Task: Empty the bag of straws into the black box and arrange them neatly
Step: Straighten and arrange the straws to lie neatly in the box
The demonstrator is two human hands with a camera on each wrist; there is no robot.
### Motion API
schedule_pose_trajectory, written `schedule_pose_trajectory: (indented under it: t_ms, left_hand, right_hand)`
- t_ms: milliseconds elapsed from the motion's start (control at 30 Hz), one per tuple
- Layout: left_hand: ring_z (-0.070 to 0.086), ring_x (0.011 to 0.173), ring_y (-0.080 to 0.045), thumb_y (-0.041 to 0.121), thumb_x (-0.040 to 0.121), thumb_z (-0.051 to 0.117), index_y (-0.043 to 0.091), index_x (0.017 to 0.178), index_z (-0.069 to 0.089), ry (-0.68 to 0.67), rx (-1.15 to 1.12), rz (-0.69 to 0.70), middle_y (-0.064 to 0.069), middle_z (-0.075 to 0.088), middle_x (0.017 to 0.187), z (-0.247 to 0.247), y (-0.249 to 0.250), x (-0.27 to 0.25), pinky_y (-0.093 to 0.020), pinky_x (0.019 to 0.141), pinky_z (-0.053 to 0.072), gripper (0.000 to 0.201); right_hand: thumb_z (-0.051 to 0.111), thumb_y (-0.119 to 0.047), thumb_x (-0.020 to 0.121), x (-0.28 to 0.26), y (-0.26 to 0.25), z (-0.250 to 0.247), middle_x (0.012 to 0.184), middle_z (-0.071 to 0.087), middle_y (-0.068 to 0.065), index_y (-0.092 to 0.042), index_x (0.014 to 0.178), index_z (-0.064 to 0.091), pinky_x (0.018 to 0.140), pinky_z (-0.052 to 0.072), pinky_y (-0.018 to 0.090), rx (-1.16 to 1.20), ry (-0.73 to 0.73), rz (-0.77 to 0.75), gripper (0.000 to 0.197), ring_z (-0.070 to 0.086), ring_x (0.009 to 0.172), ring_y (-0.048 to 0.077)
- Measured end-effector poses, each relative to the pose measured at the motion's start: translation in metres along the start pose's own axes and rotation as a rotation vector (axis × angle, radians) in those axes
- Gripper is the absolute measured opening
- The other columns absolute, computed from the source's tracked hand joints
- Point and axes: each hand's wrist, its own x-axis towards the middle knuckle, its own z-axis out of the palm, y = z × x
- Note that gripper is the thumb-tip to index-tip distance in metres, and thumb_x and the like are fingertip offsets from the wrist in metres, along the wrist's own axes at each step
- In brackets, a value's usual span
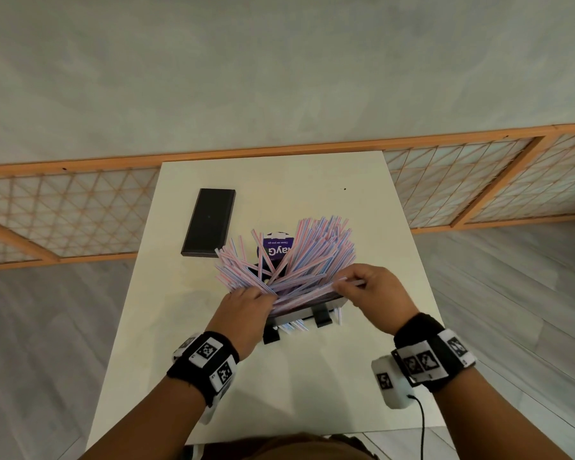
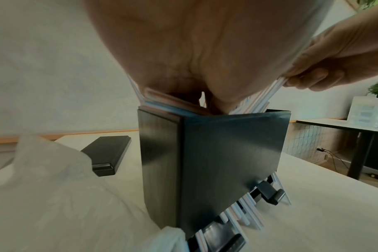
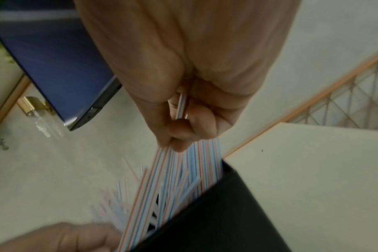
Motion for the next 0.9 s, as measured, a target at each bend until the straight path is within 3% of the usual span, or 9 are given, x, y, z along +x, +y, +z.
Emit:
schedule_pose_trajectory:
  t_ms: [133,267,433,500,567,633,700,833,900]
  left_hand:
    - [0.053,0.12,-0.026,0.009,0.097,0.055,0.024,0.145,0.051,0.032,-0.153,-0.033,0.0,0.058,0.132,-0.008,0.001,-0.005,-0.036,0.103,0.044,0.051]
    - [0.055,0.117,-0.021,0.01,0.104,0.045,0.019,0.14,0.057,0.1,-0.427,-0.097,-0.002,0.059,0.125,-0.018,0.002,-0.009,-0.036,0.102,0.047,0.04]
    - [0.059,0.113,-0.014,0.017,0.108,0.041,0.017,0.135,0.059,0.25,-0.705,-0.151,0.001,0.063,0.121,-0.022,0.003,-0.014,-0.033,0.103,0.047,0.033]
    - [0.058,0.116,-0.013,0.031,0.108,0.041,0.019,0.137,0.058,0.274,-0.689,-0.126,0.003,0.063,0.124,-0.022,0.002,-0.014,-0.032,0.103,0.047,0.035]
    - [0.055,0.116,-0.011,0.04,0.106,0.043,0.023,0.139,0.057,0.233,-0.563,-0.037,0.005,0.061,0.125,-0.018,0.003,-0.013,-0.031,0.101,0.047,0.04]
    - [0.054,0.114,-0.013,0.037,0.105,0.048,0.024,0.138,0.06,0.216,-0.421,0.046,0.005,0.06,0.125,-0.011,0.004,-0.012,-0.03,0.099,0.047,0.038]
    - [0.058,0.112,-0.015,0.037,0.103,0.049,0.023,0.132,0.067,0.22,-0.325,0.096,0.004,0.064,0.123,-0.004,0.005,-0.01,-0.033,0.097,0.048,0.036]
    - [0.064,0.108,-0.019,0.045,0.1,0.042,0.023,0.119,0.075,0.214,-0.201,0.111,0.005,0.068,0.118,0.008,0.005,-0.007,-0.037,0.094,0.05,0.043]
    - [0.064,0.105,-0.017,0.047,0.099,0.041,0.024,0.115,0.075,0.218,-0.172,0.101,0.006,0.068,0.115,0.008,0.007,-0.007,-0.037,0.092,0.05,0.044]
  right_hand:
    - [0.074,-0.021,0.09,-0.006,-0.005,-0.035,0.066,0.068,-0.008,-0.019,0.083,0.075,0.056,0.044,0.015,0.086,0.015,0.027,0.008,0.056,0.053,0.004]
    - [0.072,-0.011,0.092,-0.004,-0.003,-0.053,0.069,0.065,0.001,-0.01,0.089,0.074,0.048,0.037,0.019,0.316,0.003,0.084,0.004,0.044,0.051,0.013]
    - [0.069,-0.006,0.094,0.009,0.009,-0.025,0.078,0.065,0.016,0.006,0.095,0.067,0.046,0.032,0.024,0.462,-0.034,0.219,0.012,0.044,0.052,0.017]
    - [0.069,-0.009,0.094,0.012,0.008,-0.005,0.082,0.068,0.017,0.002,0.094,0.068,0.046,0.035,0.023,0.445,-0.062,0.249,0.011,0.049,0.051,0.014]
    - [0.072,-0.02,0.093,0.011,0.007,0.009,0.086,0.074,0.005,-0.011,0.1,0.071,0.051,0.044,0.021,0.272,-0.053,0.181,0.011,0.06,0.056,0.007]
    - [0.074,-0.035,0.091,0.01,0.007,0.014,0.09,0.074,-0.009,-0.025,0.104,0.07,0.064,0.049,0.018,-0.012,0.029,0.065,0.018,0.066,0.074,0.001]
    - [0.073,-0.044,0.089,0.007,0.011,0.011,0.097,0.068,-0.015,-0.032,0.109,0.068,0.073,0.046,0.015,-0.117,0.147,0.022,0.024,0.063,0.089,0.0]
    - [0.067,-0.04,0.094,-0.001,0.034,0.001,0.097,0.068,-0.012,-0.024,0.104,0.068,0.079,0.045,0.027,0.035,0.362,0.169,0.018,0.064,0.092,0.01]
    - [0.062,-0.03,0.097,-0.007,0.056,0.003,0.093,0.069,-0.009,-0.022,0.098,0.068,0.078,0.042,0.027,0.035,0.346,0.257,0.01,0.065,0.093,0.017]
